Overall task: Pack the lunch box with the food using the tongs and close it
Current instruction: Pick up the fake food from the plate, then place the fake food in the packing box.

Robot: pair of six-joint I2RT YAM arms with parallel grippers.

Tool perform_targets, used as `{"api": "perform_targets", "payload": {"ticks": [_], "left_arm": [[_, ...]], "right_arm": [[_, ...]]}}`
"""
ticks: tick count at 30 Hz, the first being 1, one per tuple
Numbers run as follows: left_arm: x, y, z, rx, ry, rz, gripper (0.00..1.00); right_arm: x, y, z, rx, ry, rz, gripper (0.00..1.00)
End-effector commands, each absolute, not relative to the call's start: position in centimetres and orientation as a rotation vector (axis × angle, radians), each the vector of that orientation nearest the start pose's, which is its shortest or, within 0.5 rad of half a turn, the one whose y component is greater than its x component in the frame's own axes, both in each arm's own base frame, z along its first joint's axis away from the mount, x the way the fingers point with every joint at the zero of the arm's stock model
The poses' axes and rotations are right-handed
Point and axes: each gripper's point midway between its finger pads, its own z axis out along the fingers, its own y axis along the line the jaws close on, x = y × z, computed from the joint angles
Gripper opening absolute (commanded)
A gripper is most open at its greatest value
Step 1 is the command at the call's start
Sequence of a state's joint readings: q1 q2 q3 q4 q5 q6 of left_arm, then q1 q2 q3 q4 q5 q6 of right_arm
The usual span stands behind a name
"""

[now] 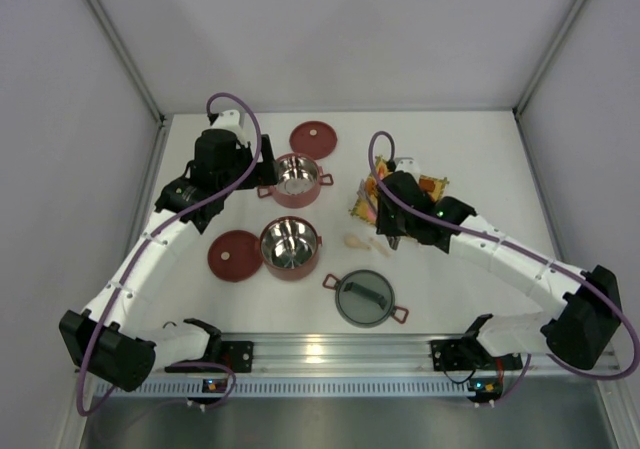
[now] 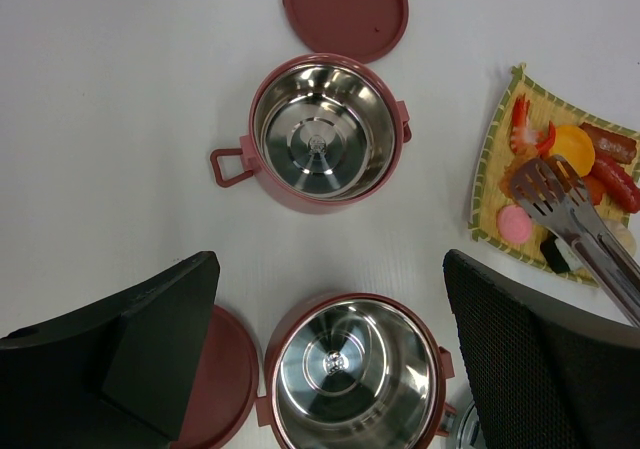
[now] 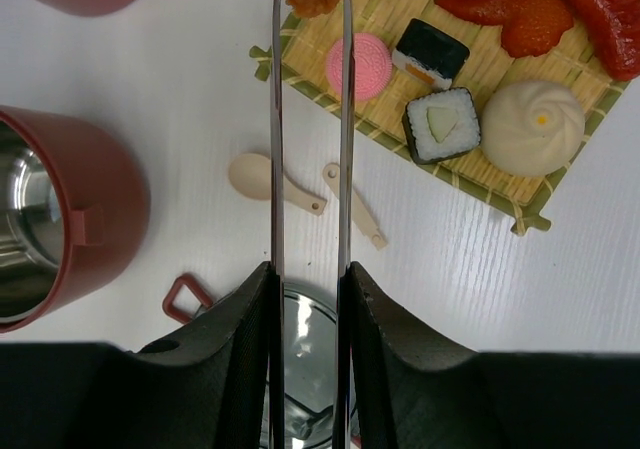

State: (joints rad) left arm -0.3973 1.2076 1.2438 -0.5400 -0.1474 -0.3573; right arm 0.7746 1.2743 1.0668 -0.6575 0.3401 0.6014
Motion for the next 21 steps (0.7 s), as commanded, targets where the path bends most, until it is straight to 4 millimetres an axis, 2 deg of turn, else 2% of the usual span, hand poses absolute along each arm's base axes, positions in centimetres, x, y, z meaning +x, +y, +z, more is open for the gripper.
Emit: {"api": "perform_targets", "payload": {"ticks": [1, 11, 16, 21], "left_arm": [[34.9, -13.3, 28.7, -0.059, 2.049, -0.314, 0.99], [34.8, -13.2, 28.9, -0.062, 2.047, -0.310, 0.99], [34.7, -12.8, 29.4, -0.076, 2.037, -0.295, 0.99], [34.5, -12.6, 29.7, -0.083, 2.036, -0.291, 0.99]], "right_arm": [[26.3, 21.3, 20.4, -0.067, 2.289, 0.301, 0.12], [25.6, 22.1, 21.8, -0.116, 2.270, 0.334, 0.11], [24.2, 24.1, 23.8, -0.242, 2.242, 0.402, 0.11], [21.7, 26.4, 25.4, -0.378, 2.224, 0.525, 0.11]]}}
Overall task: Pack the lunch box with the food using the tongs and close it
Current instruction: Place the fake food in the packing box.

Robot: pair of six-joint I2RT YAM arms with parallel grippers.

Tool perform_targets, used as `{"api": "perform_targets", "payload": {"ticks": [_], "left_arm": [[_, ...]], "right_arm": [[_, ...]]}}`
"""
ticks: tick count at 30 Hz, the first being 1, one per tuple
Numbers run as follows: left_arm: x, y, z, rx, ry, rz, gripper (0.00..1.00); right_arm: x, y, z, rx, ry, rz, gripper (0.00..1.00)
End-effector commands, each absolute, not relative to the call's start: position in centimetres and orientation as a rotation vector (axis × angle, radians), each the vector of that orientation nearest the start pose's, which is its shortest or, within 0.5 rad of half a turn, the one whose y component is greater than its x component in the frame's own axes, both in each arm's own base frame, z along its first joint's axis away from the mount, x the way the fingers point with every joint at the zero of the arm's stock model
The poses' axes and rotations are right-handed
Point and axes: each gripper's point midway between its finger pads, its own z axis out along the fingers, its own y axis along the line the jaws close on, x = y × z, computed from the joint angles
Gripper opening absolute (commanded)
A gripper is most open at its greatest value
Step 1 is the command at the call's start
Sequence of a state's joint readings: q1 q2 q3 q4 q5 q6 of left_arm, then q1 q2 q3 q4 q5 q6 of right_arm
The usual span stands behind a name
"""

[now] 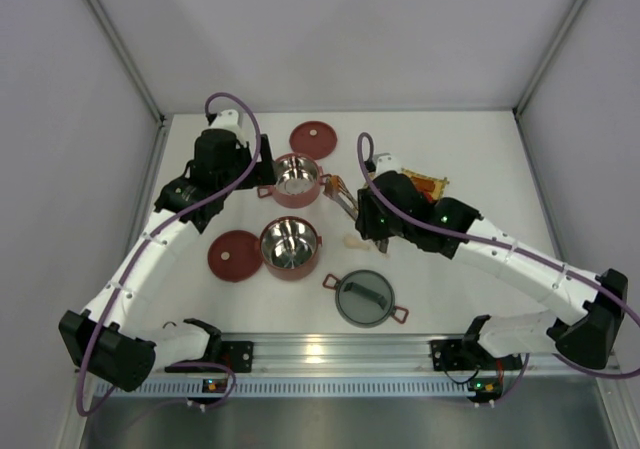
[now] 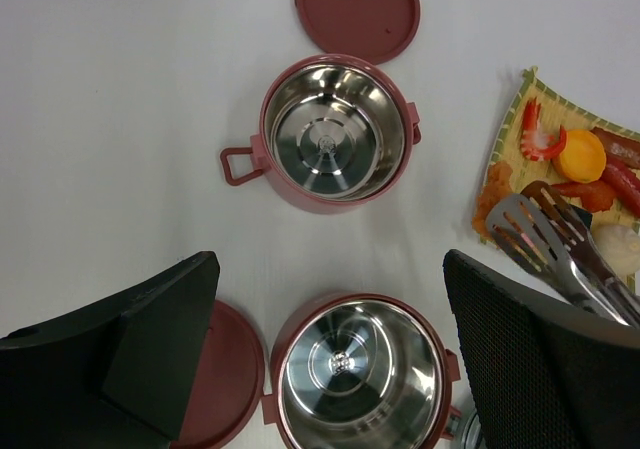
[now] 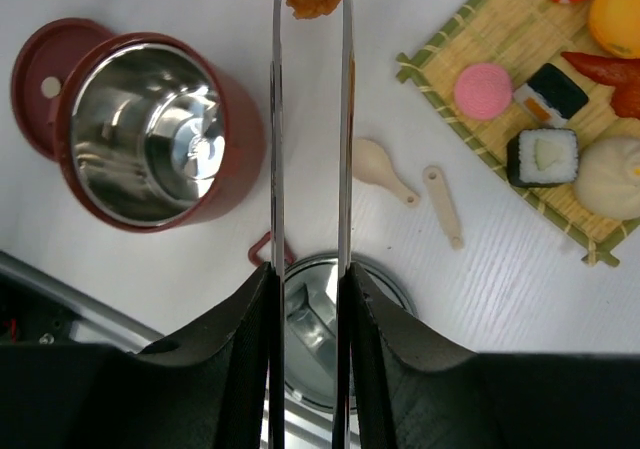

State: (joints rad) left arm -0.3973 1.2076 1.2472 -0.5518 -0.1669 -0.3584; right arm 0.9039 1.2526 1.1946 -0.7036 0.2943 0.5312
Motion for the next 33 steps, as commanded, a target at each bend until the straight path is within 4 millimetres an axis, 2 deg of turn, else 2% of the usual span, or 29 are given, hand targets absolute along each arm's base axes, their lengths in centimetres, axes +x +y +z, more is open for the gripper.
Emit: {"api": "perform_targets", "payload": {"ticks": [1, 8, 11, 15, 33], "left_arm": [[34.5, -12.5, 29.6, -0.088, 2.036, -0.286, 0.99], [34.0, -11.6, 28.9, -0.111, 2.043, -0.244, 0.99], [34.0, -11.3, 29.0, -0.120, 2.040, -0.230, 0.99], [34.0, -11.2, 29.1, -0.123, 2.036, -0.223, 0.99], [34.0, -10.9, 28.9, -0.128, 2.037, -0.201, 0.99]], "right_arm": [[21.3, 26.7, 25.7, -0.395, 2.217, 0.539, 0.11], [17.3, 28.9, 27.0, -0.549, 2.191, 0.703, 0.12], [15.6, 29.8, 26.7, -0.612, 2.196, 0.749, 0.12], [14.3, 30.4, 25.7, -0.658, 2.217, 0.765, 0.14], [13.3, 31.5, 24.1, -0.709, 2.258, 0.763, 0.35]]}}
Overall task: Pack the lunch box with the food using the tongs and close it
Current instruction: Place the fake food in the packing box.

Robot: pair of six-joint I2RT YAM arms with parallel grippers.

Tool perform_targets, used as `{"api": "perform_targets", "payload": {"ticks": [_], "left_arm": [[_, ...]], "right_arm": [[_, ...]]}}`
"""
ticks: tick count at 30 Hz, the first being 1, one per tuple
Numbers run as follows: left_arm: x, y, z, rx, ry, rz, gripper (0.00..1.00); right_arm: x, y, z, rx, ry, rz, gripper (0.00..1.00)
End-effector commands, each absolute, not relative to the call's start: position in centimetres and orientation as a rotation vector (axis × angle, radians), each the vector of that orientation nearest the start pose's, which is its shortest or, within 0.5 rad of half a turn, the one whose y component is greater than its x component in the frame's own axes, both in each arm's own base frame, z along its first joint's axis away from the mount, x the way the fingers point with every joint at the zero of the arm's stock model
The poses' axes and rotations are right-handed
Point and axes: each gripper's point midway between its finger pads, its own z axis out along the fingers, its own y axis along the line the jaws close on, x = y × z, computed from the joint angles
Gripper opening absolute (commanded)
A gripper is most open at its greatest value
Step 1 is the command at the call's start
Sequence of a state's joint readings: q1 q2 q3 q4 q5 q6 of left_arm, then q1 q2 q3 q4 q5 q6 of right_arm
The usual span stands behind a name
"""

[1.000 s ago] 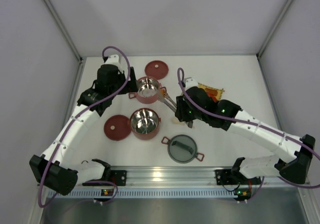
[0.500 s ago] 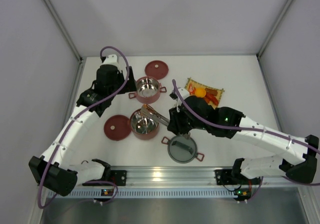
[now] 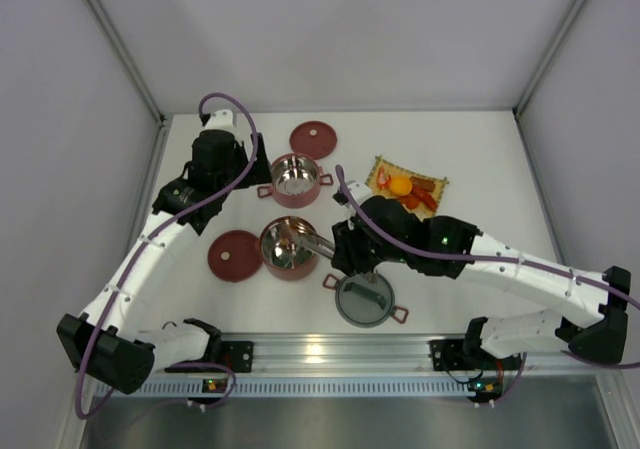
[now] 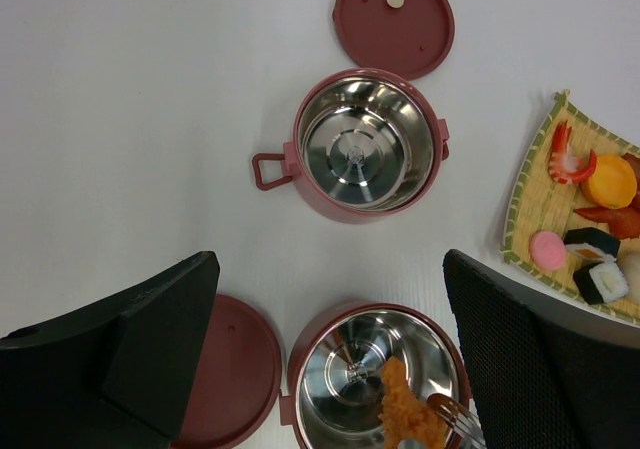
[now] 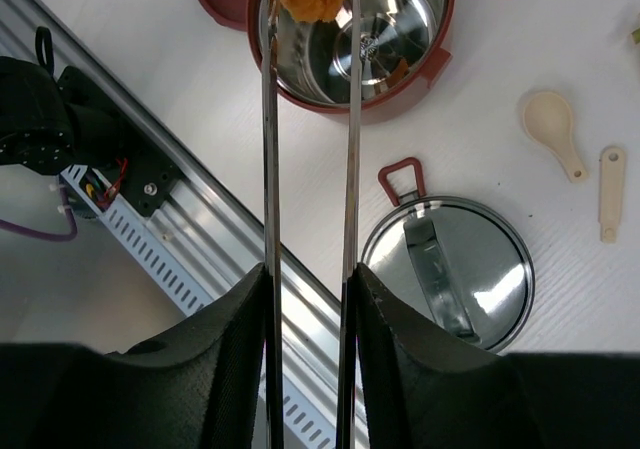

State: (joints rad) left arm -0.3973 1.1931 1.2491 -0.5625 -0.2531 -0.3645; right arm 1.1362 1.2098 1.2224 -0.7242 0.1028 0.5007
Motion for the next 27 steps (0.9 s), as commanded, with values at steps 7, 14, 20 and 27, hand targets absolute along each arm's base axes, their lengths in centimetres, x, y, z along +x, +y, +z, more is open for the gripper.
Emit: {"api": "perform_targets", "payload": {"ticks": [7, 14, 20, 27], "left_arm": [[34.0, -11.0, 28.8, -0.126, 2.037, -0.209, 0.99], [34.0, -11.0, 28.8, -0.126, 2.038, -0.208, 0.99], [34.0, -11.1, 28.9, -0.123, 2.034, -0.217, 0.99], [33.9, -11.2, 28.7, -0.118, 2.040, -0.222, 0.99]], "right_arm": [[13.2, 31.7, 24.4, -0.709, 2.248, 0.773, 0.43], [14.5, 30.5, 24.9, -0.638, 2.239, 0.684, 0.44], [17.7, 27.1, 26.8, -0.463, 2.193, 0.519, 0.46], [22.2, 21.7, 25.6, -0.259, 2.210, 0.326, 0.46]]}}
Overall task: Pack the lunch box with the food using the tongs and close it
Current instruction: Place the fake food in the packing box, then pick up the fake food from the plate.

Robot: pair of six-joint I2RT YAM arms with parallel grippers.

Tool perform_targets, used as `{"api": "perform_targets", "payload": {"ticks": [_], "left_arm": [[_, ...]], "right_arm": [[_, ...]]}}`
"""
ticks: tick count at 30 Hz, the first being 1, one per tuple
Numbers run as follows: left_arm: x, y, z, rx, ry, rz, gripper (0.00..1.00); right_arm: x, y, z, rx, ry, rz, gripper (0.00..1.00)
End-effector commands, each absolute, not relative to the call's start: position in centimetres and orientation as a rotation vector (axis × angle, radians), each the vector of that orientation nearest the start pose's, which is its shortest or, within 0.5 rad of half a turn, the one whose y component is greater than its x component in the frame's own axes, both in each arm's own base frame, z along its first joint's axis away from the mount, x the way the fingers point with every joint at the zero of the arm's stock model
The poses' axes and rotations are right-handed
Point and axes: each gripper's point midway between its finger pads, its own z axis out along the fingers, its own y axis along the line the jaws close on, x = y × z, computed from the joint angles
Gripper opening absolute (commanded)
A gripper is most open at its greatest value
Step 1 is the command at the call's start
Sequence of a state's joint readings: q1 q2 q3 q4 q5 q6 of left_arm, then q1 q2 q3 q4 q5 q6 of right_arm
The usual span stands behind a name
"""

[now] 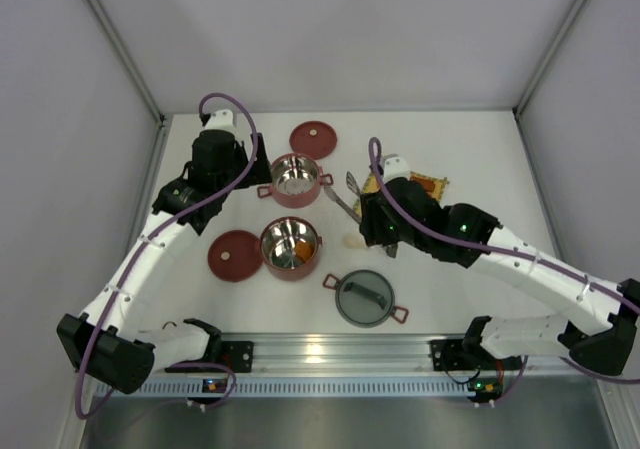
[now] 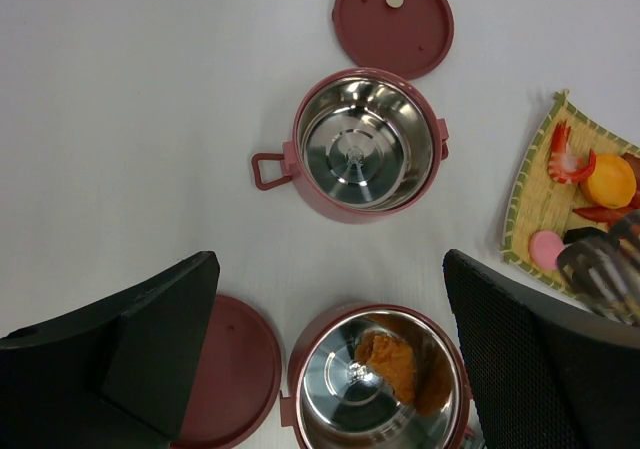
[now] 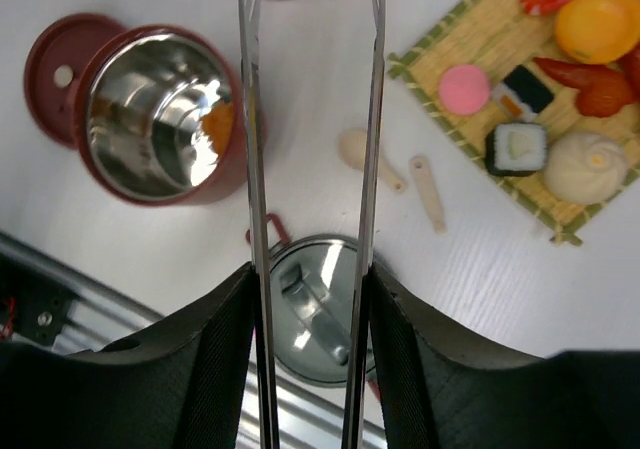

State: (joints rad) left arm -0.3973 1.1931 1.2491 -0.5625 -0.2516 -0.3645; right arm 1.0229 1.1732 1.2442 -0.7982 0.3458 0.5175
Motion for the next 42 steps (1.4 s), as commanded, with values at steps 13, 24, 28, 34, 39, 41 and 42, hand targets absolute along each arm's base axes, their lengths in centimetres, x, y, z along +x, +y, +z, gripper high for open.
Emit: {"api": "perform_targets", "payload": {"ticks": [13, 24, 28, 34, 39, 41, 42], "left_arm": [[34.0, -11.5, 28.6, -0.105, 2.042, -0.234, 0.99], [33.9, -11.5, 28.3, -0.102, 2.047, -0.235, 0.99], [33.9, -11.4, 28.2, -0.101, 2.049, -0.231, 0.99], [33.9, -11.4, 28.3, -0.103, 2.047, -0.229, 0.99], [33.9, -11.4, 28.3, -0.102, 2.048, -0.230, 0.99], [33.9, -11.4, 28.2, -0.102, 2.049, -0.230, 0.99], [33.9, -11.4, 28.2, -0.102, 2.051, -0.229, 0.99]], "right_arm": [[32.1, 17.5, 22.1, -0.055, 2.240, 0.041, 0.44], [36.3, 18.6, 19.7, -0.075, 2.292, 0.047, 0.43], [37.0, 18.7, 19.1, -0.085, 2.309, 0.034, 0.43], [37.3, 18.0, 17.8, -0.077, 2.338, 0.015, 0.43], [37.1, 17.7, 17.0, -0.084, 2.355, 0.019, 0.42], [37.0, 17.7, 16.7, -0.087, 2.364, 0.029, 0.41], [36.9, 17.8, 16.6, -0.088, 2.367, 0.033, 0.41]]}}
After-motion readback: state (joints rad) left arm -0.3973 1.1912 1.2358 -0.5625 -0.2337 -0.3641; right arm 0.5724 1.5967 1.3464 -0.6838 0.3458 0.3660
